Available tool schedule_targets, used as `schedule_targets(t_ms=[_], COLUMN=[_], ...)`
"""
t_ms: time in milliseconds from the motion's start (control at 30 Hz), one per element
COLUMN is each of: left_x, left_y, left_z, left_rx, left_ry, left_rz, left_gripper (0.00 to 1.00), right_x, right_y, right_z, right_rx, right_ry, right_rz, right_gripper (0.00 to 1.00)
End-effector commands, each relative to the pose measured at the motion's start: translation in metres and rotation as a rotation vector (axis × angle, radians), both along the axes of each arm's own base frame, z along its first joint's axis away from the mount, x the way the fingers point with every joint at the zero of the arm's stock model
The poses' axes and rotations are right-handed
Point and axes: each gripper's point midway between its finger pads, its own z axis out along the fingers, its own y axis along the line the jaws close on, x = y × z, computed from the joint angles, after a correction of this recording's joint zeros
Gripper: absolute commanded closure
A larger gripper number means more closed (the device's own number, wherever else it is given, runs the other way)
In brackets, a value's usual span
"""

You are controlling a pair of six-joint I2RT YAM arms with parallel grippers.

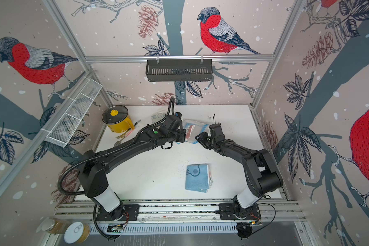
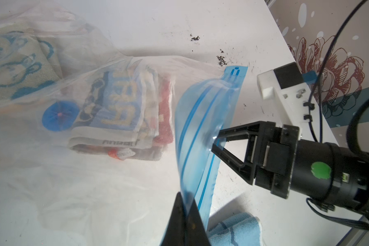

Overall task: Place the folded towel into the vacuum bag
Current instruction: Adjust the vacuum bag at the center of the board.

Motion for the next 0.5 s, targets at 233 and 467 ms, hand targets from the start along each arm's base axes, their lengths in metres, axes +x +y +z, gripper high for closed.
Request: schedule_targets(t_ms=[233,467], left_x=[0.008,0.024], left_y=[-0.002,0.000], left_z=[0.032,0.072], left_rx=[-0.024,0.012], left_ry=[-0.099,-0.254], left_rz=[-0.018,-0.022], left_gripper=[1.00,1.00], right_x=[0.017,0.027], right_y=[0.021,0.029], right_z=[0.012,0.032], right_rx=[0.002,0.012], right_ry=[-0.056,-0.091], right_rz=[0.055,0.064], right_gripper=[0.93,0.98])
